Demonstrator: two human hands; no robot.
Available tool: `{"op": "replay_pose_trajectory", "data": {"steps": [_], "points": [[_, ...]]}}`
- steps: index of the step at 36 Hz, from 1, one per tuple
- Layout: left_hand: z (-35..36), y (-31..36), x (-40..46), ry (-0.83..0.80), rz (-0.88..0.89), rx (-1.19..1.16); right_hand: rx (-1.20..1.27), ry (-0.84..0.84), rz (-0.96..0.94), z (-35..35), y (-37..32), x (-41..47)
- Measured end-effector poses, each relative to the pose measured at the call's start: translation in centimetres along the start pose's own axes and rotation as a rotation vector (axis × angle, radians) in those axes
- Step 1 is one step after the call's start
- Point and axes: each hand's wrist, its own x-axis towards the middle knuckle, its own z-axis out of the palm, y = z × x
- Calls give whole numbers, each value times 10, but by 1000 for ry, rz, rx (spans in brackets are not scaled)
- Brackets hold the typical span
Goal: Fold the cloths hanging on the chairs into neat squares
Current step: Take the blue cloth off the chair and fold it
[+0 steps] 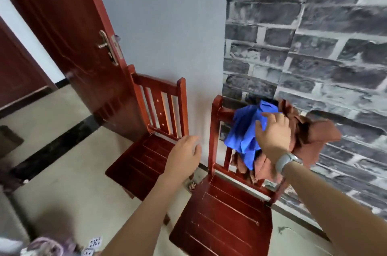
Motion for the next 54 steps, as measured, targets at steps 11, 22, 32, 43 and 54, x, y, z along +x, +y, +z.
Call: {"op": "replay_pose_trajectory", "data": {"steps": [11, 22, 32, 43, 54], "points": [[18, -4, 104, -115, 152, -64, -321, -116, 151, 29, 6, 67], [15, 14, 176, -198, 378, -326, 239, 184, 169, -47, -33, 93], [-24, 94, 196, -152, 749, -576, 983, 259, 64, -152, -82, 66], [-13, 119, 152, -442, 678, -551, 894, 258, 308, -156, -37, 5], [26, 47, 73, -874, 476, -261, 470, -91, 636, -45, 48, -121]]}}
